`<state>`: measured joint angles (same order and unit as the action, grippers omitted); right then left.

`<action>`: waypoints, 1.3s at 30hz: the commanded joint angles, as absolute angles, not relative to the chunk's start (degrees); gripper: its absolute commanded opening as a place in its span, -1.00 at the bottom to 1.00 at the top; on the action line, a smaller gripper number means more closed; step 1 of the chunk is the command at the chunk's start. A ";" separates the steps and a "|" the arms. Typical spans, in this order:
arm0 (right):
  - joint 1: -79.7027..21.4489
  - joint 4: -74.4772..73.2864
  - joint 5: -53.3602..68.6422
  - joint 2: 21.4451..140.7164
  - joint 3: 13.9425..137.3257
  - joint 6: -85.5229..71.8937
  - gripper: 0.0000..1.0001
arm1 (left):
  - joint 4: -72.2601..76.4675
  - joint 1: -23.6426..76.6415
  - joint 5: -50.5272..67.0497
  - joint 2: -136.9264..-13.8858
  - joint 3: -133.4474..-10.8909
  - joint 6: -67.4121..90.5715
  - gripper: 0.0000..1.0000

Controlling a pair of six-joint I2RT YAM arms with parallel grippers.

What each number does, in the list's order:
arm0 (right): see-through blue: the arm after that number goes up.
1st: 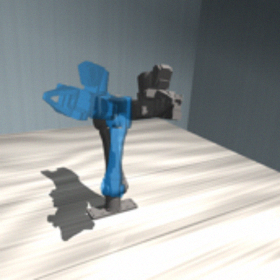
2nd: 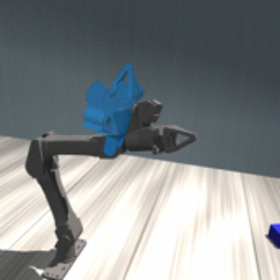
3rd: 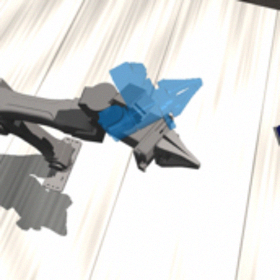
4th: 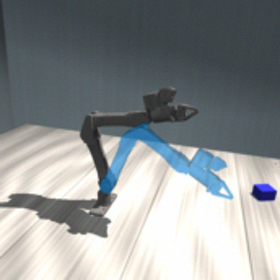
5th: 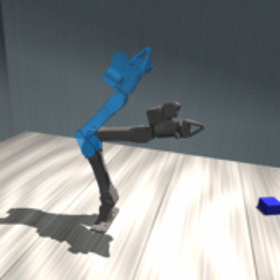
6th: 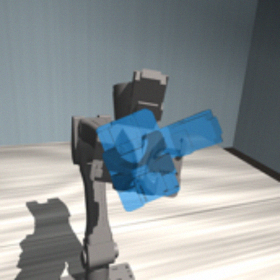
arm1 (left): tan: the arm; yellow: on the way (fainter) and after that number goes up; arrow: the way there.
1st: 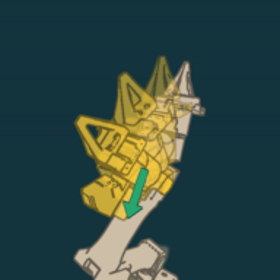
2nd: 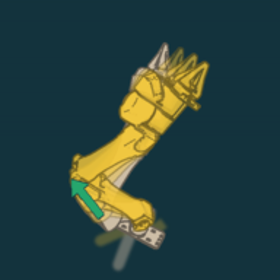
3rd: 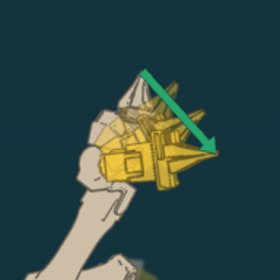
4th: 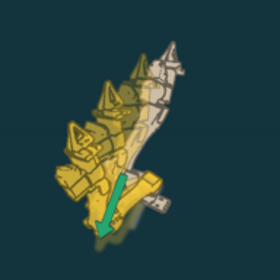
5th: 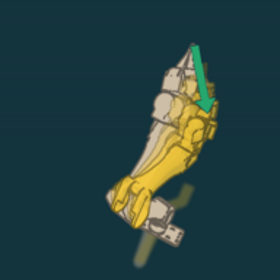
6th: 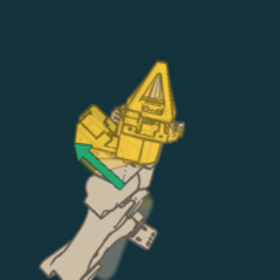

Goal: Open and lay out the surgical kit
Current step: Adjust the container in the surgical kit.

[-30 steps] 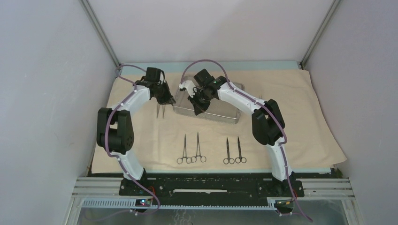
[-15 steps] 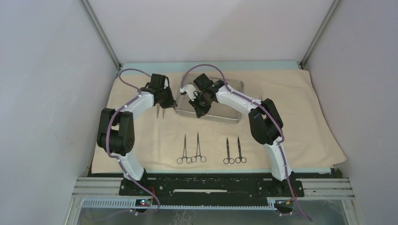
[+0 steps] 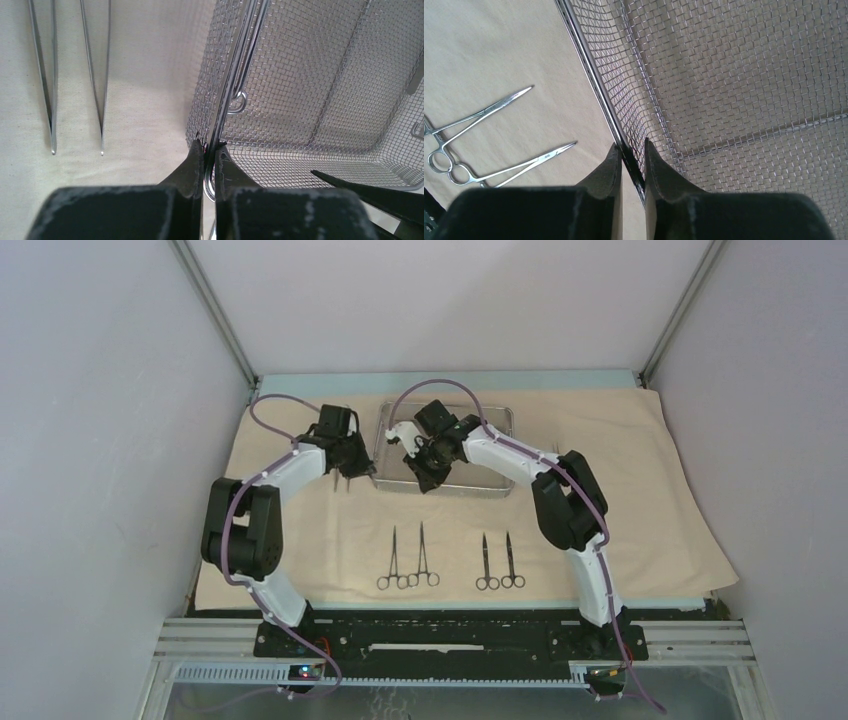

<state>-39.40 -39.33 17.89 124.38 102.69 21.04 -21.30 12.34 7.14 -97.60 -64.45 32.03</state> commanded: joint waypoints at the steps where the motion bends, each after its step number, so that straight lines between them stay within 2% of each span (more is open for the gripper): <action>1: -34.50 -31.99 4.19 124.09 100.96 14.71 -0.57 | -30.44 13.09 8.20 -92.90 -61.77 36.91 -1.00; 7: -35.22 -31.95 6.77 121.49 99.88 14.53 -0.36 | -30.41 13.60 8.37 -92.66 -61.32 37.07 -1.00; 14: -35.70 -34.50 12.66 118.40 101.96 13.11 0.00 | -30.95 13.16 7.78 -93.78 -62.52 36.31 -1.00; 17: -35.94 -36.04 14.90 117.32 103.52 12.85 0.06 | -32.90 12.88 6.88 -94.74 -64.82 34.23 -1.00; 24: -36.30 -37.95 13.96 118.93 104.81 13.04 0.03 | -36.71 11.38 8.25 -96.44 -68.75 29.50 -1.00; 39: -37.70 -34.84 16.36 114.26 95.38 9.25 0.05 | -39.24 10.99 9.24 -100.32 -75.23 28.22 -1.00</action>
<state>-37.23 -35.59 16.47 118.76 96.25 11.00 -36.84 11.33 7.68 -99.70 -71.05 29.95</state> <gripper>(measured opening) 0.523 0.045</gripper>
